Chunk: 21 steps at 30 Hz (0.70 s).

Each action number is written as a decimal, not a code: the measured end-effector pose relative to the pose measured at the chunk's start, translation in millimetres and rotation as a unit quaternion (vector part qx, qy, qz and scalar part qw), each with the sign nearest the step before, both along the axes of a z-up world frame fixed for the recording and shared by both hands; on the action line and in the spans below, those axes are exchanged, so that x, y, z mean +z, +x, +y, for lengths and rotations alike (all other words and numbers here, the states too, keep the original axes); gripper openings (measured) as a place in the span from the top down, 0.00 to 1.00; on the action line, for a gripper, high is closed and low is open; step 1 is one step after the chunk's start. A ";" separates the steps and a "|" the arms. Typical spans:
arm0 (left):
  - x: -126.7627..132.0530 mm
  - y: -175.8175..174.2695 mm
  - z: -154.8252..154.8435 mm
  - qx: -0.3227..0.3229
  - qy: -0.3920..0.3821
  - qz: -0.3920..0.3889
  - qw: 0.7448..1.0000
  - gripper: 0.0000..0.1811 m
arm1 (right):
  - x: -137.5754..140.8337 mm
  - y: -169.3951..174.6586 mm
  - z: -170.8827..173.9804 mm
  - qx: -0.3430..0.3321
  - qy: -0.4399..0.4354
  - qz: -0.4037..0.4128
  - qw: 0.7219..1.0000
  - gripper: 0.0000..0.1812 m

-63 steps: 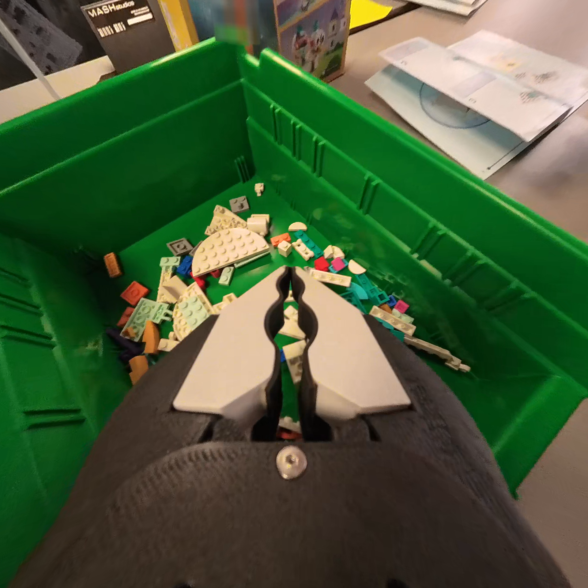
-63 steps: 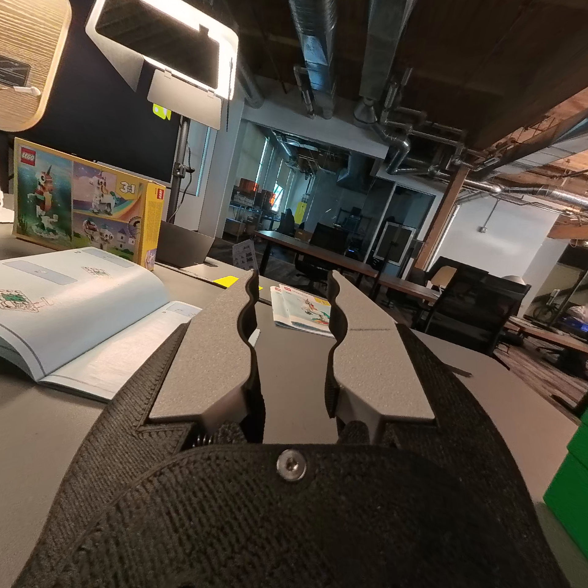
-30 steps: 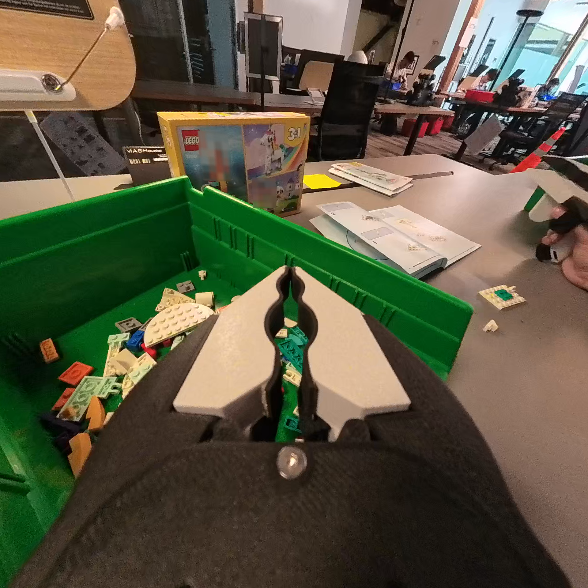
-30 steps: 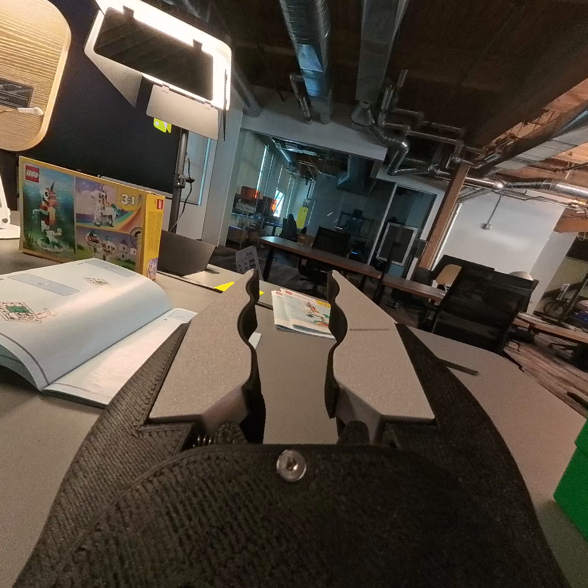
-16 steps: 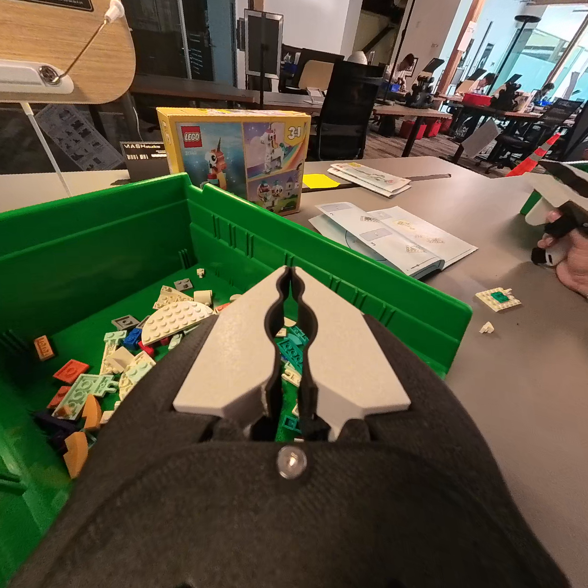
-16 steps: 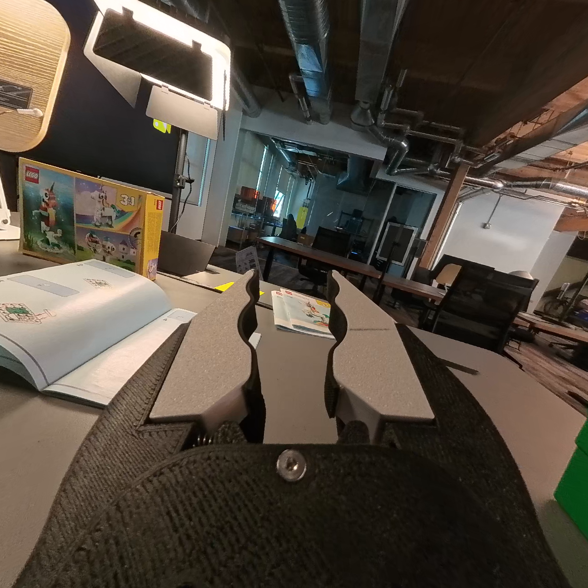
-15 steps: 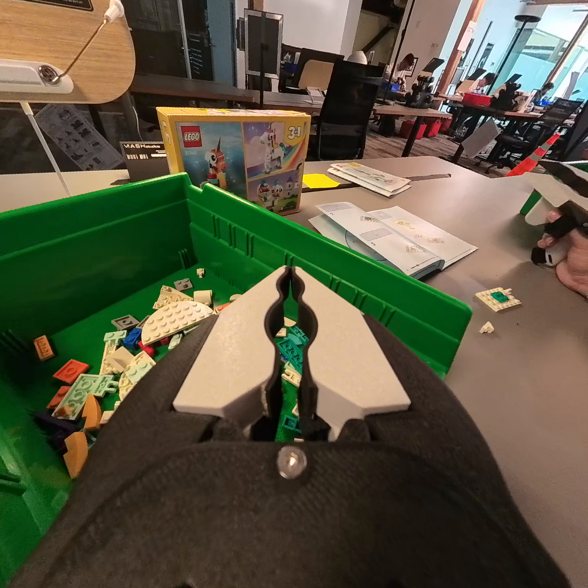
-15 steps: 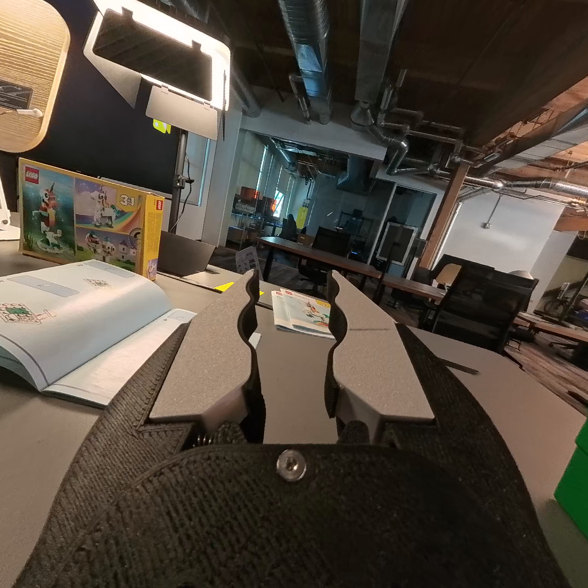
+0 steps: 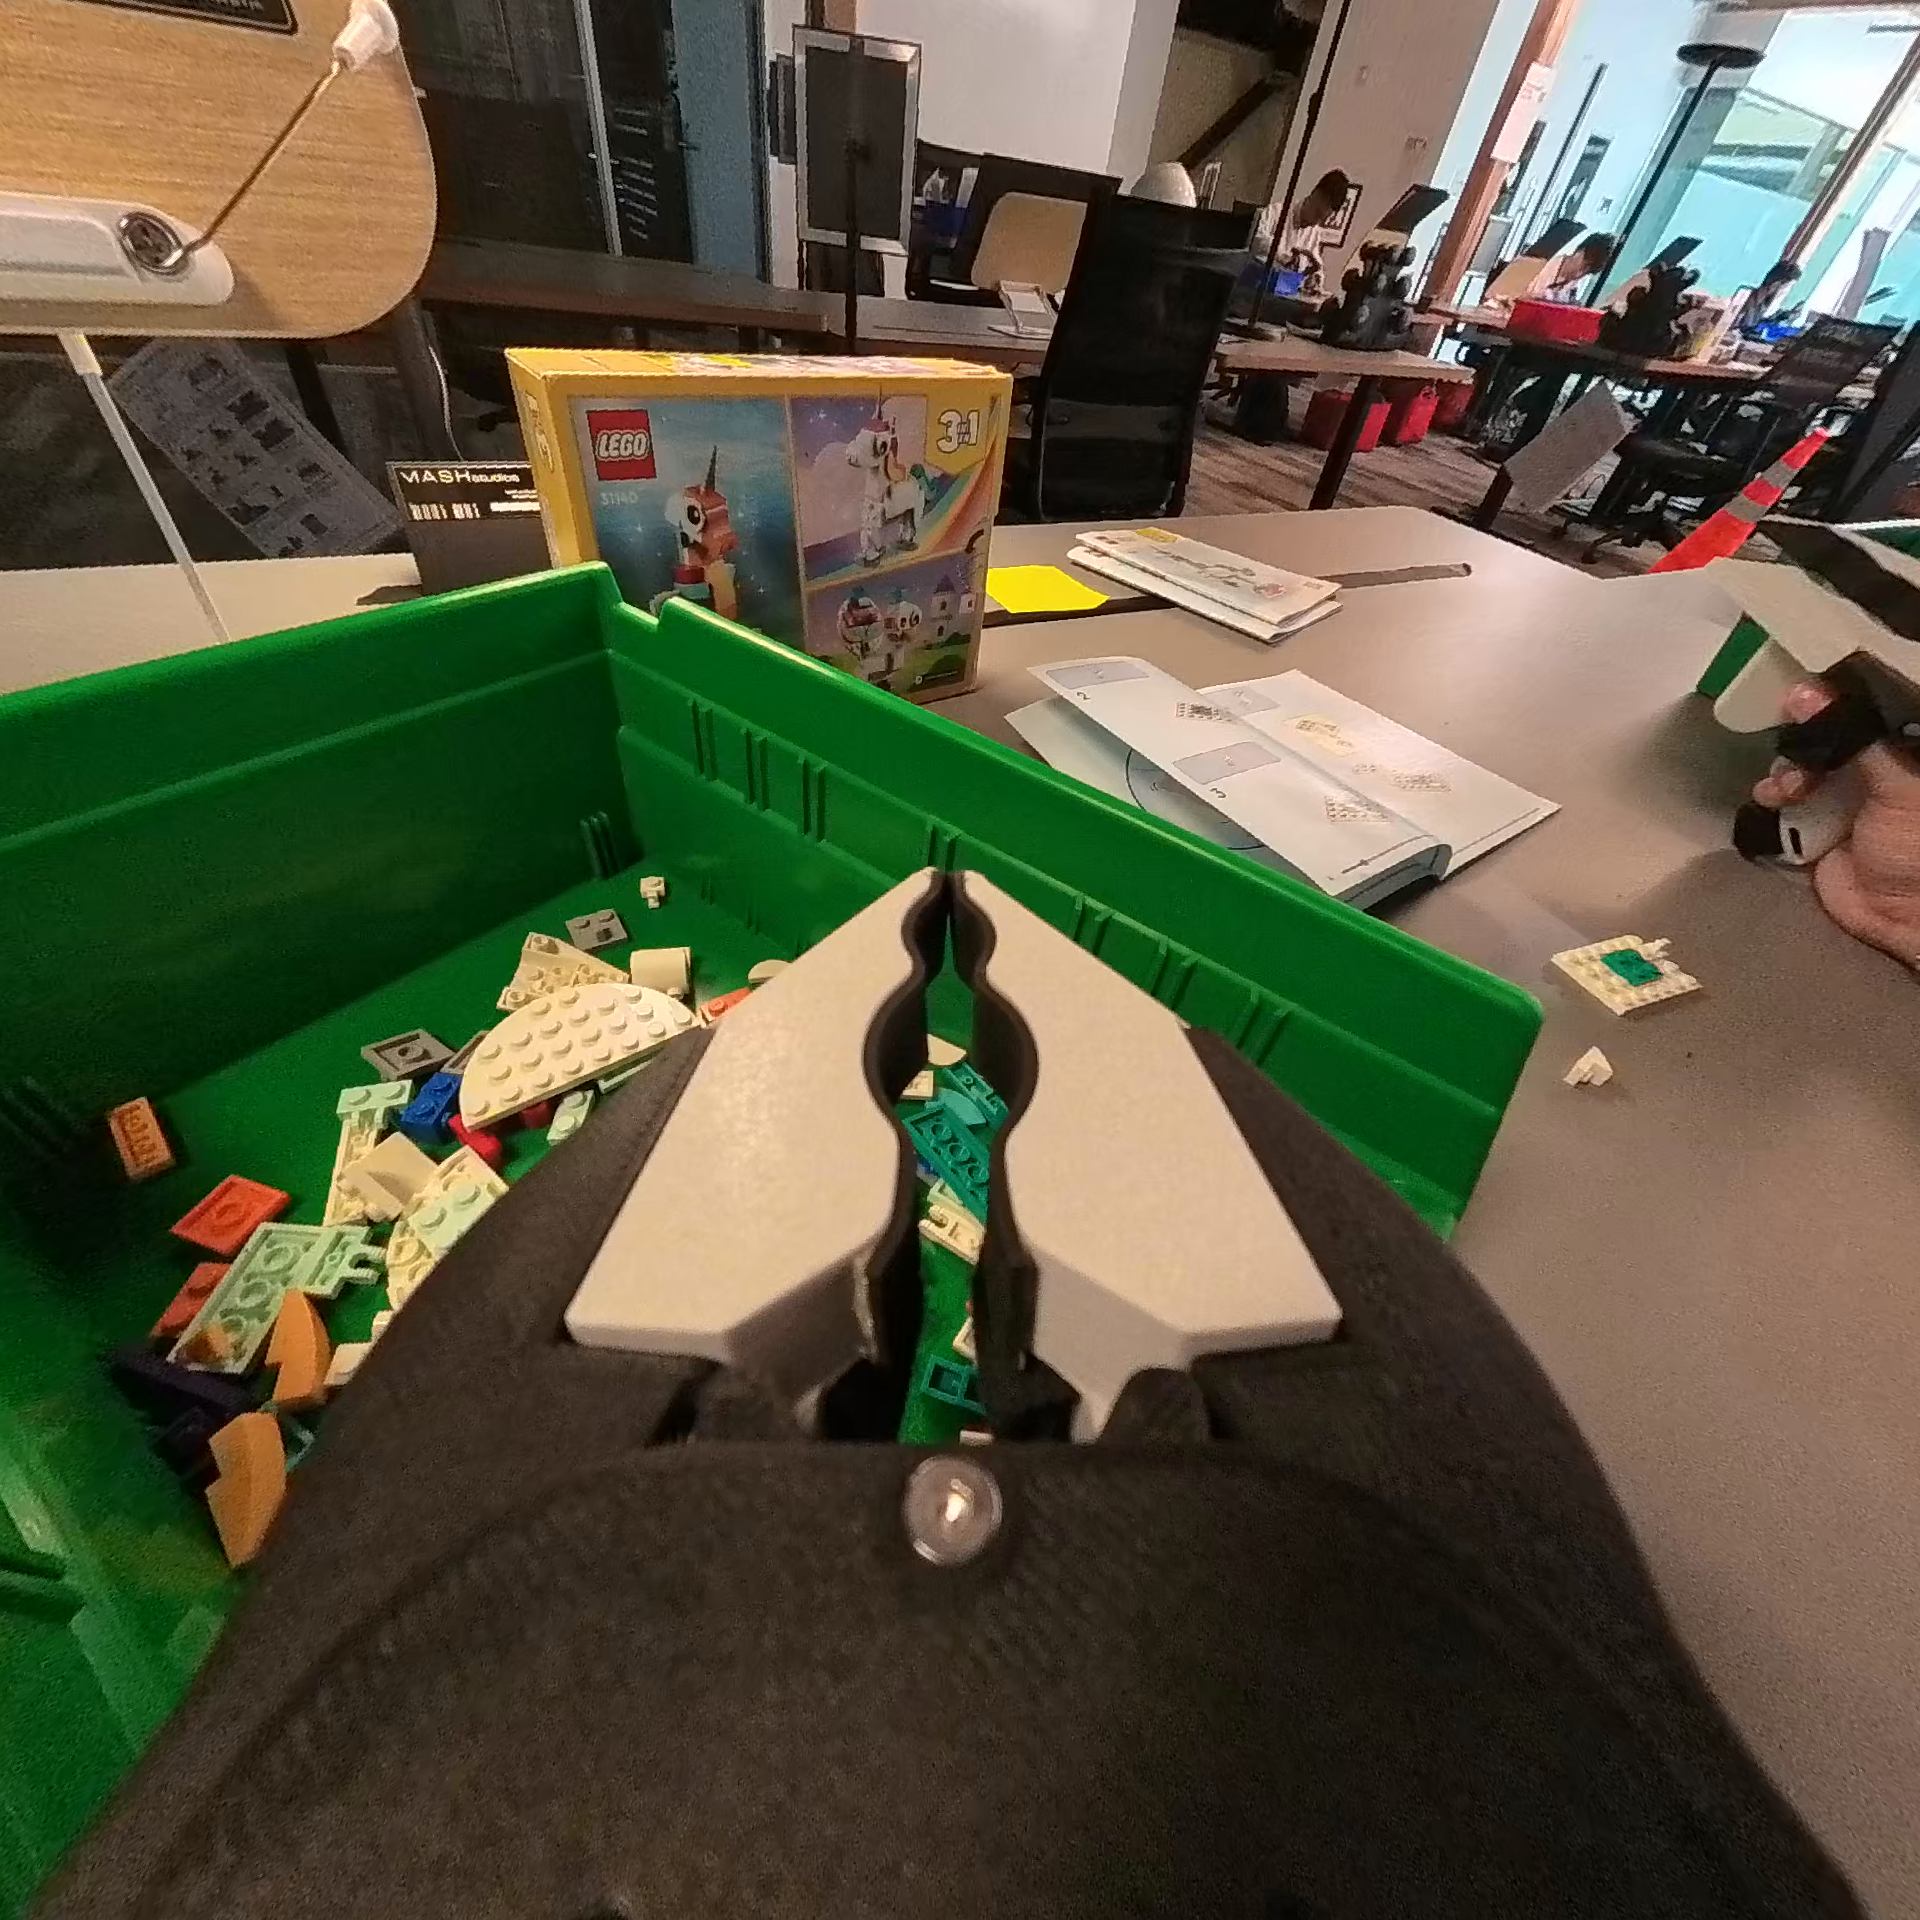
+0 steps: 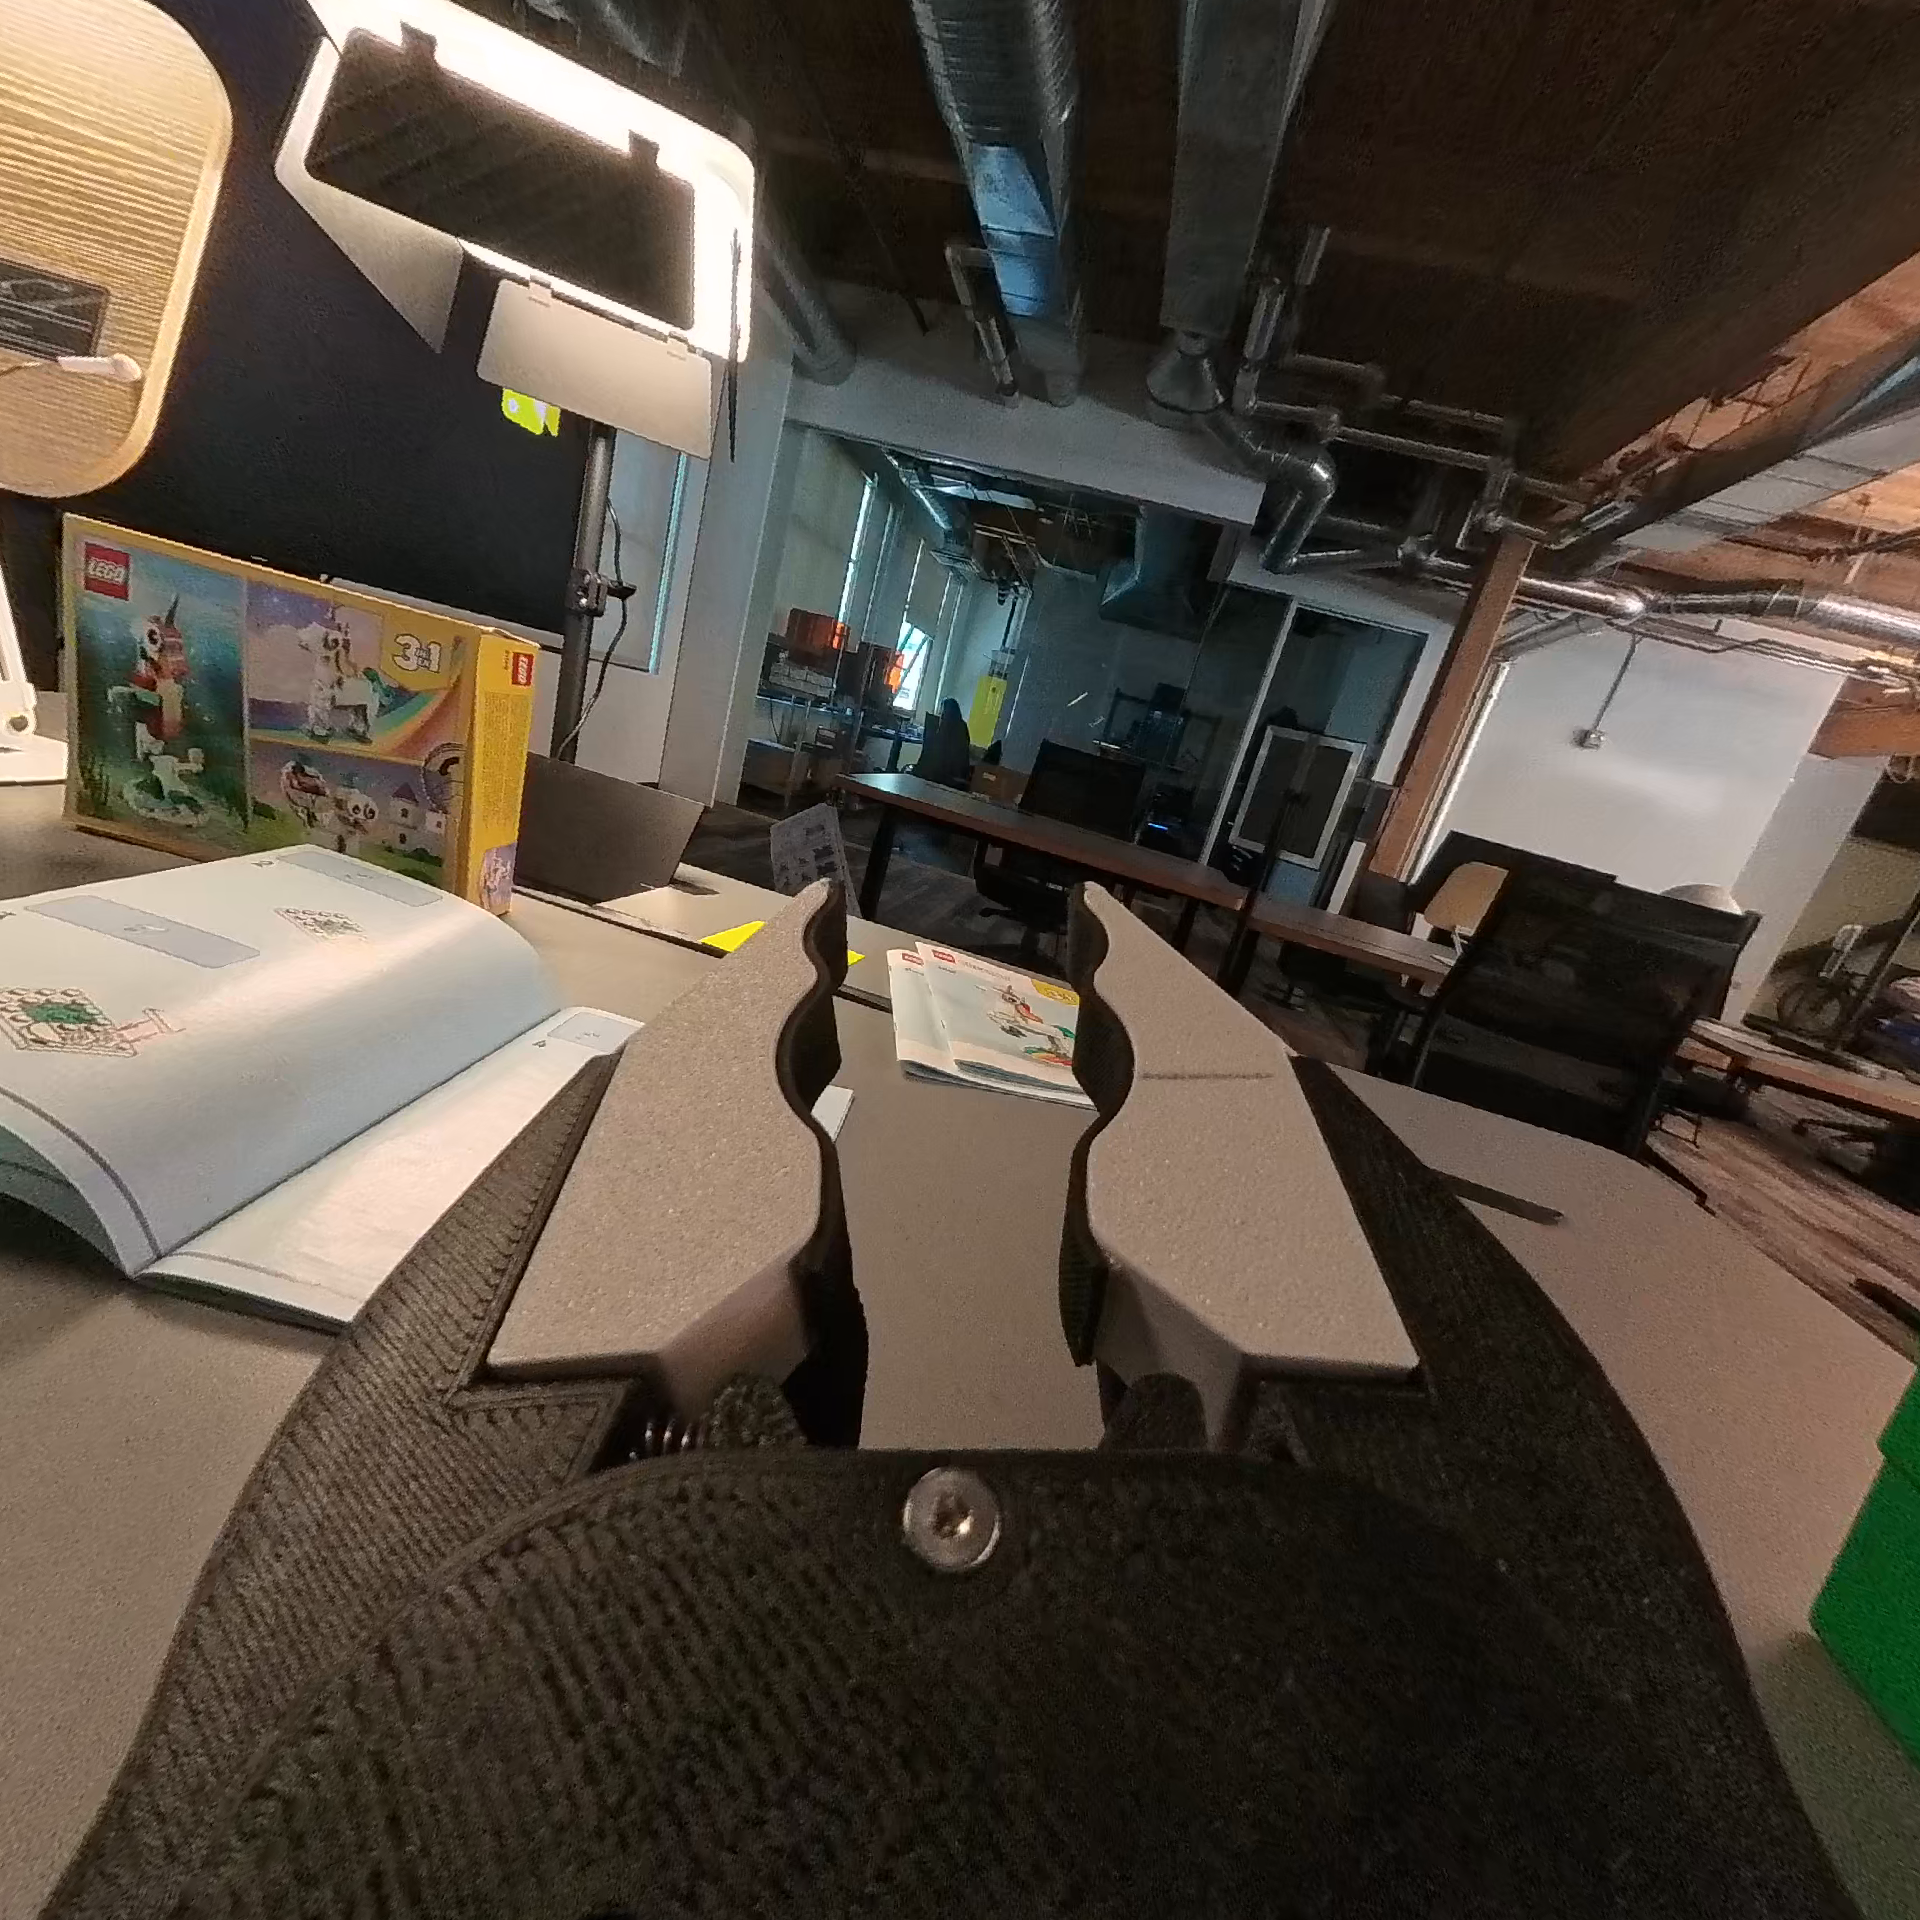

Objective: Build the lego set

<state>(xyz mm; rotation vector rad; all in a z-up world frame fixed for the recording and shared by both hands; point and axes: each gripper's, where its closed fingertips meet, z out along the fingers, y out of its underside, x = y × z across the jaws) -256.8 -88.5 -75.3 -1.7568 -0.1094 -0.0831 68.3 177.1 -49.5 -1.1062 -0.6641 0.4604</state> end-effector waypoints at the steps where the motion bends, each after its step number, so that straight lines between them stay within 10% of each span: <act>1: 0.3 0.0 -0.1 0.000 0.001 0.000 1.000 1.00 | 0.1 0.0 0.0 0.000 0.000 0.000 1.000 0.78; 13: 13.1 1.2 -7.9 -0.013 -0.019 -0.003 1.000 1.00 | 0.4 -0.2 -0.5 0.004 -0.001 0.004 1.000 0.78; 21: -42.5 8.1 -24.8 -0.047 -0.266 0.054 0.961 1.00 | 0.2 -1.2 -0.8 0.006 0.000 0.001 1.000 0.78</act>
